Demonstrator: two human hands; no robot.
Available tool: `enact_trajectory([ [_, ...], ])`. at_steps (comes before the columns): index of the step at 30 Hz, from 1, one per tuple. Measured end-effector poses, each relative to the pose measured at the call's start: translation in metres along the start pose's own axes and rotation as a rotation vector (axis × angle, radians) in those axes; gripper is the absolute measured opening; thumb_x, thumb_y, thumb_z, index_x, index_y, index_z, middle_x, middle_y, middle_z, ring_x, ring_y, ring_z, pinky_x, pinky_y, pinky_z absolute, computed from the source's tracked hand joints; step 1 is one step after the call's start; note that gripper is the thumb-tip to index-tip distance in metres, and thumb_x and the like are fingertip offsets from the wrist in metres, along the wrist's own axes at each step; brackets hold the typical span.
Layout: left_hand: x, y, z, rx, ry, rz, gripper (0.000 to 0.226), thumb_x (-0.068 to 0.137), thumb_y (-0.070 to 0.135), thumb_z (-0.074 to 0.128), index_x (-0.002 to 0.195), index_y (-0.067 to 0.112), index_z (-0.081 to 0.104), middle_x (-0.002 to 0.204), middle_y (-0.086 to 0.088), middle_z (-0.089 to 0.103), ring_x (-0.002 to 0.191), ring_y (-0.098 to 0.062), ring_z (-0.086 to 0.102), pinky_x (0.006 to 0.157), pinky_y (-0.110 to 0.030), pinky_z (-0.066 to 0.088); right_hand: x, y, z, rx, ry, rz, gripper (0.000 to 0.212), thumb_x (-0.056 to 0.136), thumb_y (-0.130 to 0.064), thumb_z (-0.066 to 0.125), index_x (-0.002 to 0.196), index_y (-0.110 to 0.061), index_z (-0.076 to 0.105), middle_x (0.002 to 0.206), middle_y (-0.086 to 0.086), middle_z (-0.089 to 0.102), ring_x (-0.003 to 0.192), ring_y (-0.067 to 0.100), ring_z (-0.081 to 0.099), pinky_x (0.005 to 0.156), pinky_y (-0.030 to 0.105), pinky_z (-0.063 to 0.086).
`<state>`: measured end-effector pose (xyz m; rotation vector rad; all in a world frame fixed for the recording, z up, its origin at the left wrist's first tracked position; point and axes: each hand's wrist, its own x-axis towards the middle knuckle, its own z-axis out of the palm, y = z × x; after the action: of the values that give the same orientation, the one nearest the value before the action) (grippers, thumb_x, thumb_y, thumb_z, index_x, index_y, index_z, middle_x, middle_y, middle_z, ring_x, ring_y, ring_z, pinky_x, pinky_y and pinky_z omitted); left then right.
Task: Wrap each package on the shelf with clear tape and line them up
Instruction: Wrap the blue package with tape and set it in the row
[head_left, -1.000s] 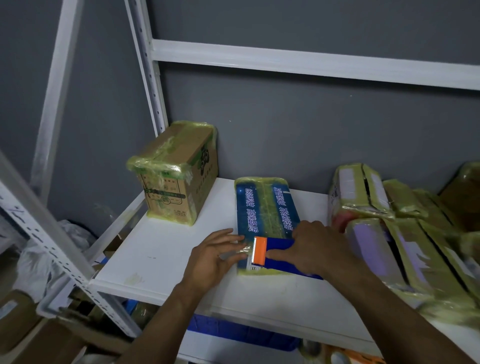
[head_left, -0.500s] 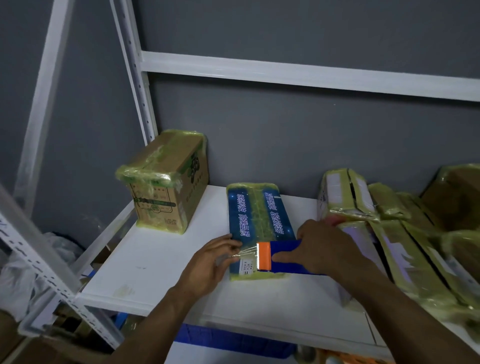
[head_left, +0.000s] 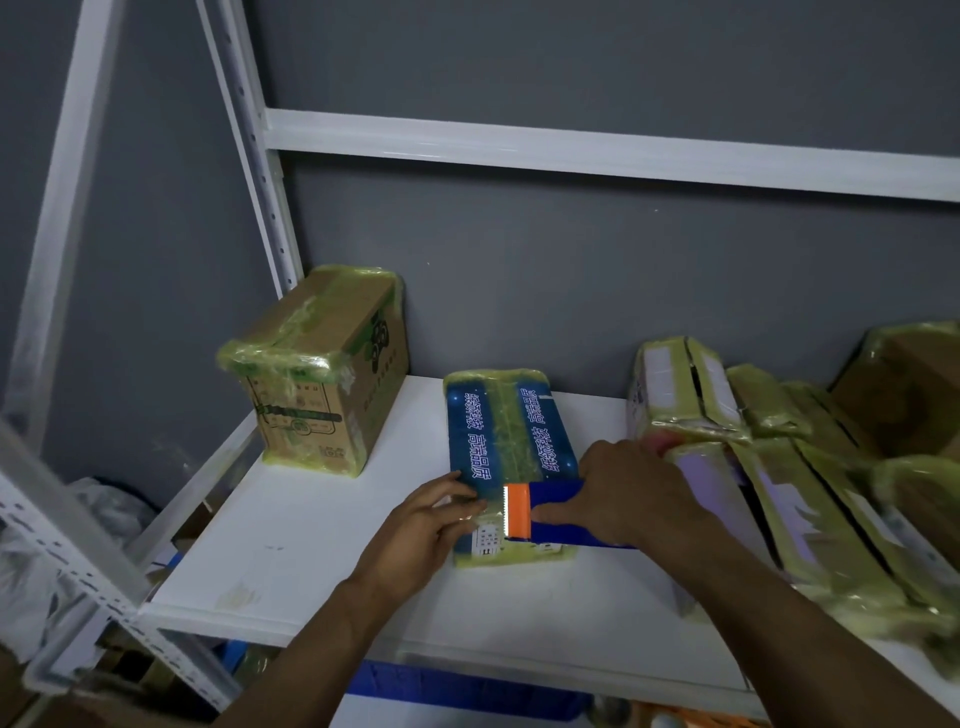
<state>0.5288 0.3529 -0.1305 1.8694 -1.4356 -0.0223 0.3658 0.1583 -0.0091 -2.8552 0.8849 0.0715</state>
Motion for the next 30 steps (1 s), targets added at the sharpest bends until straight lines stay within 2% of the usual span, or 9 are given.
enact_trajectory([
  [5, 0.004, -0.004, 0.003, -0.057, -0.015, -0.077, 0.039, 0.097, 0.01, 0.064, 0.135, 0.01, 0.061, 0.14, 0.014, 0.051, 0.141, -0.003, 0.036, 0.111, -0.008, 0.03, -0.003, 0.003, 0.001, 0.011, -0.002, -0.01, 0.074, 0.064, -0.094, 0.06, 0.094, -0.028, 0.048, 0.075, -0.014, 0.046, 0.065, 0.004, 0.047, 0.055, 0.02, 0.036],
  [7, 0.004, -0.007, 0.002, -0.099, -0.024, -0.118, 0.039, 0.097, 0.012, 0.064, 0.136, 0.012, 0.062, 0.14, 0.017, 0.052, 0.141, 0.002, 0.035, 0.11, -0.01, 0.034, -0.004, 0.008, 0.001, 0.067, -0.01, 0.014, 0.076, 0.062, -0.094, 0.061, 0.096, -0.027, 0.054, 0.08, -0.014, 0.049, 0.069, 0.005, 0.051, 0.056, 0.019, 0.038],
  [11, 0.007, -0.01, 0.002, -0.131, -0.037, -0.155, 0.036, 0.097, 0.014, 0.063, 0.133, 0.017, 0.065, 0.138, 0.021, 0.054, 0.139, 0.011, 0.033, 0.108, -0.008, 0.033, -0.009, 0.023, -0.004, 0.134, -0.004, 0.037, 0.067, 0.061, -0.091, 0.067, 0.076, -0.028, 0.051, 0.071, -0.011, 0.057, 0.069, 0.006, 0.06, 0.057, 0.019, 0.042],
  [16, 0.006, -0.005, 0.002, -0.009, -0.041, -0.098, 0.035, 0.099, 0.019, 0.061, 0.134, 0.024, 0.064, 0.144, 0.015, 0.051, 0.142, 0.004, 0.033, 0.114, -0.012, 0.031, -0.009, 0.025, 0.004, 0.127, 0.008, 0.066, 0.07, 0.059, -0.093, 0.067, 0.079, -0.028, 0.052, 0.075, -0.009, 0.06, 0.071, 0.007, 0.062, 0.061, 0.021, 0.048],
  [21, -0.001, 0.0, 0.007, 0.078, -0.121, -0.012, 0.07, 0.094, 0.009, 0.069, 0.149, 0.043, 0.041, 0.154, 0.014, 0.034, 0.147, 0.001, 0.023, 0.113, -0.015, 0.03, -0.002, 0.023, 0.009, 0.091, -0.009, 0.098, 0.076, 0.054, -0.097, 0.063, 0.081, -0.027, 0.053, 0.077, -0.009, 0.06, 0.071, 0.007, 0.061, 0.058, 0.021, 0.047],
  [23, -0.002, 0.005, 0.01, 0.209, -0.052, 0.026, 0.068, 0.088, 0.013, 0.077, 0.145, 0.039, 0.051, 0.148, 0.009, 0.048, 0.142, -0.007, 0.038, 0.104, -0.018, 0.041, 0.0, 0.023, 0.01, 0.083, -0.014, 0.102, 0.078, 0.051, -0.1, 0.061, 0.079, -0.027, 0.051, 0.076, -0.009, 0.059, 0.069, 0.007, 0.059, 0.055, 0.021, 0.043],
  [25, 0.004, 0.014, 0.008, 0.259, 0.049, 0.036, 0.047, 0.086, 0.032, 0.08, 0.131, 0.034, 0.067, 0.134, 0.012, 0.06, 0.129, -0.006, 0.053, 0.094, -0.023, 0.051, 0.0, 0.023, 0.01, 0.082, -0.006, 0.102, 0.08, 0.048, -0.102, 0.059, 0.079, -0.028, 0.051, 0.077, -0.009, 0.059, 0.069, 0.006, 0.058, 0.053, 0.021, 0.04],
  [28, 0.02, 0.02, 0.01, 0.283, 0.086, 0.059, 0.033, 0.09, 0.049, 0.069, 0.117, 0.03, 0.075, 0.129, 0.016, 0.065, 0.132, -0.003, 0.048, 0.118, -0.04, 0.031, 0.001, 0.023, 0.01, 0.087, -0.005, 0.096, 0.08, 0.048, -0.102, 0.059, 0.08, -0.028, 0.052, 0.078, -0.009, 0.058, 0.069, 0.006, 0.057, 0.053, 0.022, 0.04],
  [30, 0.025, 0.02, 0.013, 0.229, 0.02, 0.02, 0.033, 0.095, 0.048, 0.062, 0.119, 0.028, 0.074, 0.132, 0.015, 0.064, 0.135, -0.004, 0.047, 0.118, -0.03, 0.029, -0.001, 0.024, 0.011, 0.096, -0.014, 0.099, 0.078, 0.05, -0.1, 0.06, 0.079, -0.028, 0.05, 0.078, -0.009, 0.057, 0.07, 0.006, 0.057, 0.055, 0.022, 0.04],
])
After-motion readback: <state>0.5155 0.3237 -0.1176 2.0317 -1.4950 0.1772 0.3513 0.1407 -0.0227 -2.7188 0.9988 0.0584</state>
